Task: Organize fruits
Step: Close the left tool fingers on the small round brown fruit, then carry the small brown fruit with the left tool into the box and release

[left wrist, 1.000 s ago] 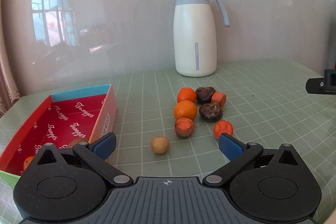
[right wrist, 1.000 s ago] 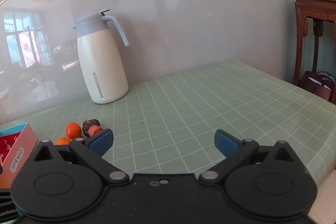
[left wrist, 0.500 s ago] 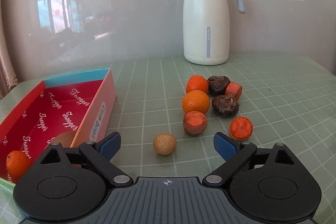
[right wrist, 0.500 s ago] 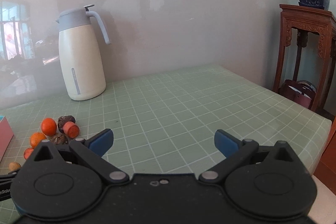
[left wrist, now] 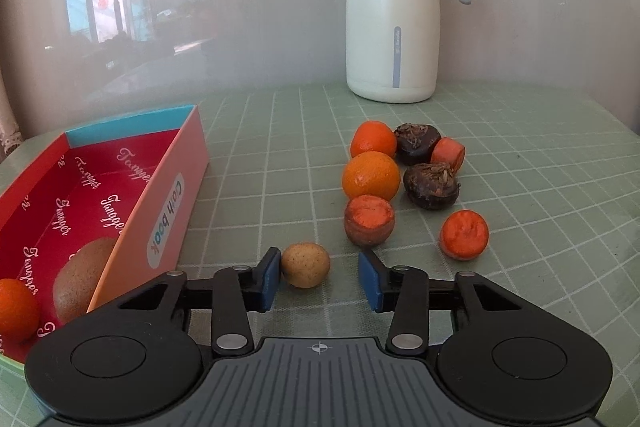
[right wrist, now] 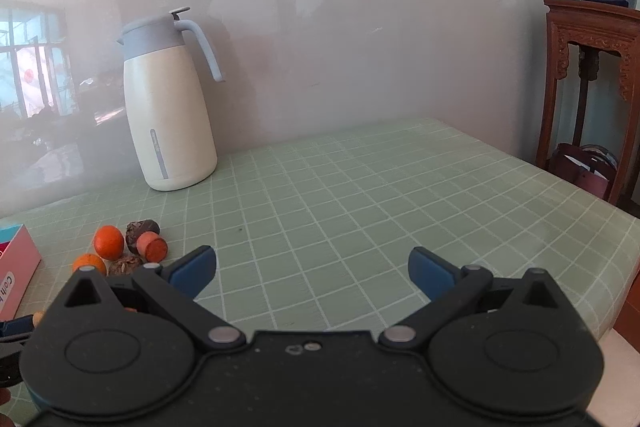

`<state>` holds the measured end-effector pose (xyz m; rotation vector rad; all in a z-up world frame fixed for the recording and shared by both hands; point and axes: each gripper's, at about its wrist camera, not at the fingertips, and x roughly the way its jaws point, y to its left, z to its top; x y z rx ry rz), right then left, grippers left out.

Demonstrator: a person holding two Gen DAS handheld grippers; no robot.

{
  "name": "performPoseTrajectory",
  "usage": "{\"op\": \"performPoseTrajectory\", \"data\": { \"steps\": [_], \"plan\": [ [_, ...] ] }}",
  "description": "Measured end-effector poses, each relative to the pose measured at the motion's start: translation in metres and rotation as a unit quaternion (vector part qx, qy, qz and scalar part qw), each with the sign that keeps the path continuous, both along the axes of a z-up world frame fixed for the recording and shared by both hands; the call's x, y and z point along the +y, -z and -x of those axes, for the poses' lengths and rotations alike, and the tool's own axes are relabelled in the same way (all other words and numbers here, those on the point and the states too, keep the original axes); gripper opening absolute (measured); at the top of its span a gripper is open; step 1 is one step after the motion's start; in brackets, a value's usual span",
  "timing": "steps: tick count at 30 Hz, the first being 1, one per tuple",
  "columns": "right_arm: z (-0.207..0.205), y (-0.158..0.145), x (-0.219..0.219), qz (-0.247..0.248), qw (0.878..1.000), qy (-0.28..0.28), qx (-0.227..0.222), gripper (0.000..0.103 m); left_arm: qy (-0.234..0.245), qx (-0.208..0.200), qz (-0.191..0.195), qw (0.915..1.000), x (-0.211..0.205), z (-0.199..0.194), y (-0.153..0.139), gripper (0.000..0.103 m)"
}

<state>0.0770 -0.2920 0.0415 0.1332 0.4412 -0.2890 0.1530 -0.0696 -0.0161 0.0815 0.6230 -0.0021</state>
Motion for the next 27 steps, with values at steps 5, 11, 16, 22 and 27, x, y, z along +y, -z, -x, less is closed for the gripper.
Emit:
{"op": "performPoseTrajectory", "data": {
  "steps": [5,11,16,22,27],
  "plan": [
    [-0.002,0.002,0.0,-0.005,1.0,-0.002,0.006,0.103,-0.002,-0.006,0.001,1.0,0.0,0.002,0.001,0.026],
    [-0.003,0.003,0.001,-0.006,1.0,-0.005,0.007,0.103,0.001,-0.013,0.001,0.9999,0.001,0.005,0.0,0.026],
    [-0.004,0.004,0.003,-0.004,1.0,-0.006,0.009,0.103,0.006,-0.047,-0.004,0.9989,-0.001,0.014,-0.011,0.026],
    [-0.004,0.003,0.008,0.002,1.0,-0.013,0.004,0.103,-0.002,-0.1,-0.003,0.995,0.008,0.03,-0.032,0.026],
    [-0.006,0.004,0.016,0.009,1.0,-0.017,0.006,0.103,-0.029,-0.111,0.005,0.9933,0.032,0.037,-0.043,0.026]
  ]
}}
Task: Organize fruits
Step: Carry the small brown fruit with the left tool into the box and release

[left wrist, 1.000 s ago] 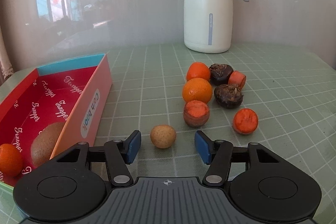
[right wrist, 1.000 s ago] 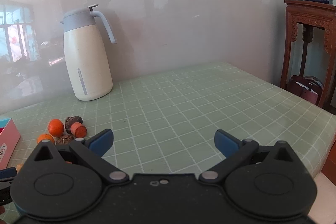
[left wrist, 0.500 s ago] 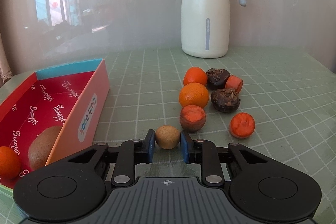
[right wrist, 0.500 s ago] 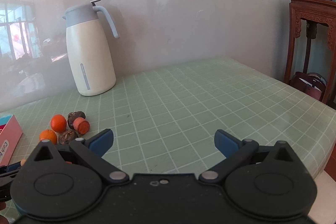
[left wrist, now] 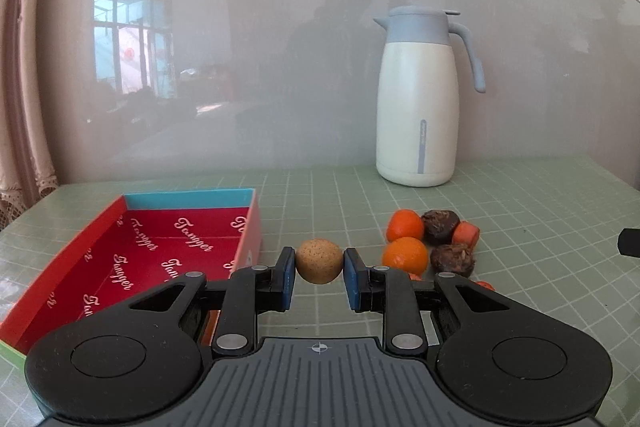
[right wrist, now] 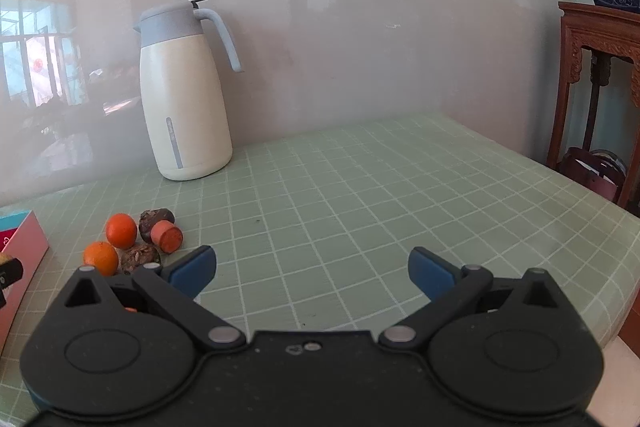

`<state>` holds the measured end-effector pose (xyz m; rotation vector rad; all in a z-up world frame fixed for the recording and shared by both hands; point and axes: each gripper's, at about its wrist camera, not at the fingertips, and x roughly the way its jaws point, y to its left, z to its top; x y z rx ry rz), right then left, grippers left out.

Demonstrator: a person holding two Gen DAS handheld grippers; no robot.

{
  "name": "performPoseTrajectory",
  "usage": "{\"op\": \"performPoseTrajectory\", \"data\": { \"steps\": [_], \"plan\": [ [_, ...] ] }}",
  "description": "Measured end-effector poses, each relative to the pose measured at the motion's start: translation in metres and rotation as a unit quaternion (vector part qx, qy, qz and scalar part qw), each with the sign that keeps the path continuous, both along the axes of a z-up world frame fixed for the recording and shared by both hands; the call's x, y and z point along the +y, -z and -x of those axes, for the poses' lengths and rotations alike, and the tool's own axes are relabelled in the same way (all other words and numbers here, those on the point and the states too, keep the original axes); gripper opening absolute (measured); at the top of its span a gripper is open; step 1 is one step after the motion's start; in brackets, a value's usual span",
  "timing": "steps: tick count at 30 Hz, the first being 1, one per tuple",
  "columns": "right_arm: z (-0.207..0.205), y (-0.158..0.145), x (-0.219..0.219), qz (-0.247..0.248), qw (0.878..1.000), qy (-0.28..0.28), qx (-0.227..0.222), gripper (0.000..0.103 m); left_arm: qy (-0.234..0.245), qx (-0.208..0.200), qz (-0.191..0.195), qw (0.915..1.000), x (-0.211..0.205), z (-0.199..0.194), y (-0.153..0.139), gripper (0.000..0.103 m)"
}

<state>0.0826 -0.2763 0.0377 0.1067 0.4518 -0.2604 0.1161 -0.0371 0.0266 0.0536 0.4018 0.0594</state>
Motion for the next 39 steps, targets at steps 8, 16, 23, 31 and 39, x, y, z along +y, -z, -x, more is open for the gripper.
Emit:
{"op": "performPoseTrajectory", "data": {
  "steps": [8,16,23,31,39],
  "plan": [
    [-0.006,0.001,0.02,0.009,1.0,-0.017,0.003,0.103,-0.059,0.004,0.022,0.998,0.047,0.005,-0.004,0.026],
    [-0.013,0.002,0.052,0.027,0.998,-0.048,0.007,0.103,-0.107,0.034,0.039,0.9929,0.09,0.002,0.006,0.026],
    [-0.016,0.003,0.069,0.032,0.997,-0.063,0.011,0.103,-0.127,0.067,0.063,0.9876,0.113,-0.004,0.019,0.026],
    [-0.018,0.003,0.074,0.028,0.997,-0.068,0.009,0.103,-0.137,0.077,0.054,0.9861,0.117,-0.004,0.023,0.026],
    [-0.019,0.005,0.075,0.024,0.997,-0.068,0.014,0.103,-0.136,0.073,0.048,0.9869,0.116,0.001,0.021,0.035]
  ]
}}
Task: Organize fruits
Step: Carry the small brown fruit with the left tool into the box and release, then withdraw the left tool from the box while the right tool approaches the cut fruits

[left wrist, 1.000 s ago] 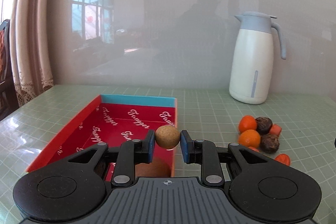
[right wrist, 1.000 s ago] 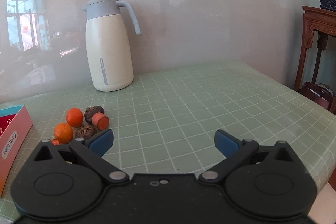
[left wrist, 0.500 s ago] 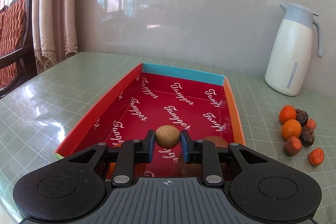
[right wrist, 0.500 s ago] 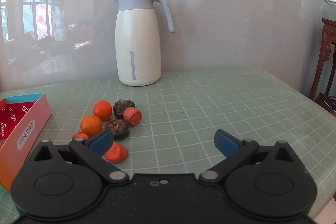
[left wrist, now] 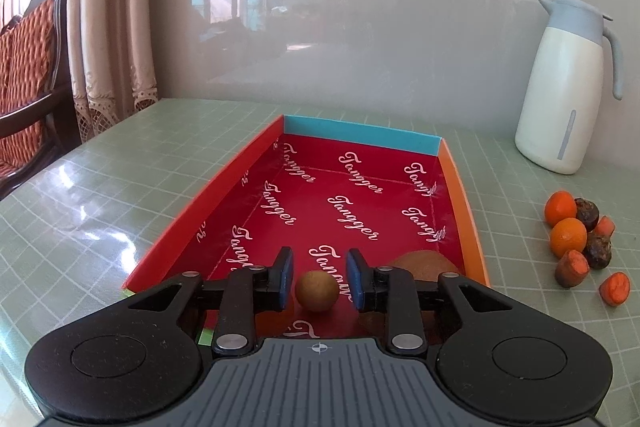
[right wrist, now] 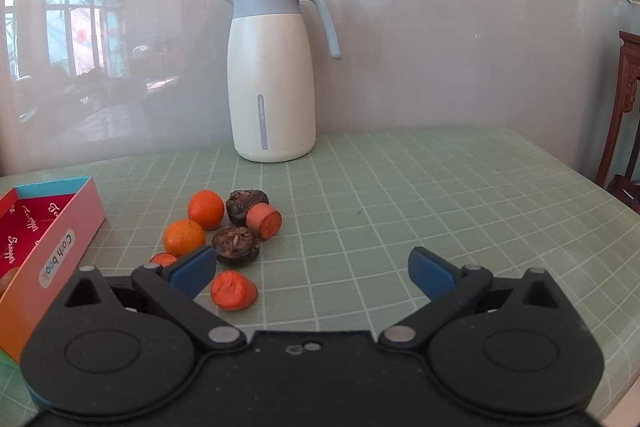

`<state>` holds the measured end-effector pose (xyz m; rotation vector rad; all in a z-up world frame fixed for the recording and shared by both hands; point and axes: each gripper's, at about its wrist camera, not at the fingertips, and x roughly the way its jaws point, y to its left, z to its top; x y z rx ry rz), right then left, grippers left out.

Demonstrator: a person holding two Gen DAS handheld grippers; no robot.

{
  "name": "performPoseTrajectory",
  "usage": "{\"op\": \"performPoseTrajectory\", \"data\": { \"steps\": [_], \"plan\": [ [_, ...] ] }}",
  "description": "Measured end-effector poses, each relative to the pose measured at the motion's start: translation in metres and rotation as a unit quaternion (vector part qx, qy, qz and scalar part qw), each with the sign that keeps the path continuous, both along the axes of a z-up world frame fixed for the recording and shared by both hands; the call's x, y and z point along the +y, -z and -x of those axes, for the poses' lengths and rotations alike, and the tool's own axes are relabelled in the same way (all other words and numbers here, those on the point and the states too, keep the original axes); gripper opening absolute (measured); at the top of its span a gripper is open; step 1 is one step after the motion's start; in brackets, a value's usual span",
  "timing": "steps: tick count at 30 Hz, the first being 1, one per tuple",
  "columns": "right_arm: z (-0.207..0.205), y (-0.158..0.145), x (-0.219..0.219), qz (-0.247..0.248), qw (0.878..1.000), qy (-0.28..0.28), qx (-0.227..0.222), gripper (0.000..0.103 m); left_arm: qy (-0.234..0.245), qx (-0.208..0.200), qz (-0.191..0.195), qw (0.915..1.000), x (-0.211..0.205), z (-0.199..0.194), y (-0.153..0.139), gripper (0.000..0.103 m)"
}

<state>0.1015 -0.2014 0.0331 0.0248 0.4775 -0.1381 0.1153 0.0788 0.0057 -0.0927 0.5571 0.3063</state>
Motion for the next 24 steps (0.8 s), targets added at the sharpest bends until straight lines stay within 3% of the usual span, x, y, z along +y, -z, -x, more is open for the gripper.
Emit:
{"op": "performPoseTrajectory", "data": {
  "steps": [1,5,11,19,24],
  "plan": [
    [0.0,0.0,0.0,0.0,1.0,0.0,0.001,0.103,0.001,-0.002,0.0,1.0,0.0,0.001,0.0,0.038],
    [-0.001,0.001,-0.001,-0.001,1.0,0.001,0.002,0.103,-0.016,-0.015,-0.02,0.9995,-0.004,0.006,-0.005,0.07],
    [-0.002,0.003,-0.002,-0.003,1.0,0.003,0.004,0.103,-0.027,-0.022,0.001,0.9994,0.008,0.01,-0.01,0.07],
    [-0.004,0.004,-0.001,-0.001,1.0,0.002,0.006,0.103,-0.031,-0.026,-0.008,0.9992,0.016,0.018,-0.021,0.071],
    [-0.006,0.006,0.003,-0.001,1.0,-0.003,0.012,0.103,-0.04,-0.033,-0.018,0.9985,0.023,0.028,-0.028,0.083]
  ]
}}
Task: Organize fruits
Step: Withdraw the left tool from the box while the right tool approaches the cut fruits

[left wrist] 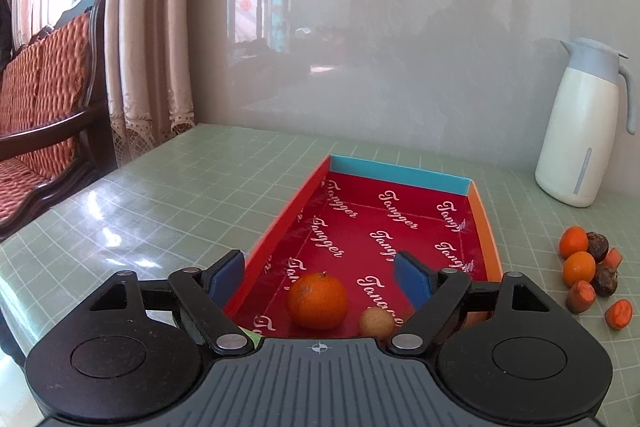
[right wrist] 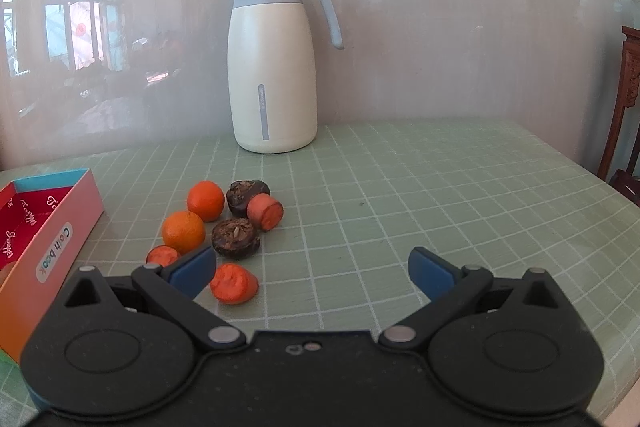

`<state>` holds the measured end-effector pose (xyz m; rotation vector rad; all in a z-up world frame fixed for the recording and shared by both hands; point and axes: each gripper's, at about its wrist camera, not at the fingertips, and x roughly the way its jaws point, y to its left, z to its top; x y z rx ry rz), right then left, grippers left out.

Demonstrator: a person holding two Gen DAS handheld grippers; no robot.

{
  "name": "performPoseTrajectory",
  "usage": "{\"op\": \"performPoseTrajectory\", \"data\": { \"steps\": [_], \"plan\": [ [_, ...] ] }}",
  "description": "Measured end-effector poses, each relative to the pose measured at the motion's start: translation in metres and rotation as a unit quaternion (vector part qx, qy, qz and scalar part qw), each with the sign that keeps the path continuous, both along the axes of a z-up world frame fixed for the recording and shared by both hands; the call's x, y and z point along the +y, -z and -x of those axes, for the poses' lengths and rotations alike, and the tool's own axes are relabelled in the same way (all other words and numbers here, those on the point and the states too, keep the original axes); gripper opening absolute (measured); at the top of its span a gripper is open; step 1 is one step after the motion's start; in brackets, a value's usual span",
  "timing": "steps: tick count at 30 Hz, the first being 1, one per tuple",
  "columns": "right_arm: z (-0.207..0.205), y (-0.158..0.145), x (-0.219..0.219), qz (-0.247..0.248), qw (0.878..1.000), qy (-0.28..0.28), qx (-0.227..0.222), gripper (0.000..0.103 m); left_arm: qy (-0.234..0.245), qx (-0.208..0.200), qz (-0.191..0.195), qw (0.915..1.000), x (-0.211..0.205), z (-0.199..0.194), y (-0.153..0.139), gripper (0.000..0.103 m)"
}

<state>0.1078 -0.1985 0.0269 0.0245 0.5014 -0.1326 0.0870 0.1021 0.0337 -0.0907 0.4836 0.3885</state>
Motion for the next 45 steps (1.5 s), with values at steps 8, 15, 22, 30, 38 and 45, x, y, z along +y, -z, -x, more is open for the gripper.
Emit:
{"op": "performPoseTrajectory", "data": {
  "steps": [8,15,22,30,38,45],
  "plan": [
    [-0.005,0.004,0.01,0.003,1.0,-0.014,0.011,0.103,-0.014,-0.017,-0.014,0.9997,0.015,0.019,-0.007,0.095],
    [-0.011,0.009,0.017,0.006,1.0,-0.021,0.019,0.103,-0.028,-0.026,-0.009,0.9992,0.026,0.031,-0.006,0.099],
    [-0.016,0.013,0.023,0.008,0.999,-0.03,0.023,0.103,-0.038,-0.034,-0.016,0.9985,0.031,0.042,-0.006,0.103],
    [-0.026,0.018,0.025,-0.006,0.999,-0.032,0.034,0.103,-0.049,-0.041,-0.014,0.9979,0.04,0.052,-0.005,0.103],
    [-0.035,0.023,0.028,-0.005,0.999,-0.029,0.039,0.102,-0.065,-0.04,0.0,0.9971,0.057,0.057,-0.003,0.103],
    [-0.042,0.027,0.032,0.009,0.999,-0.016,0.046,0.095,-0.077,-0.039,0.01,0.9962,0.07,0.06,0.0,0.103]
  ]
}}
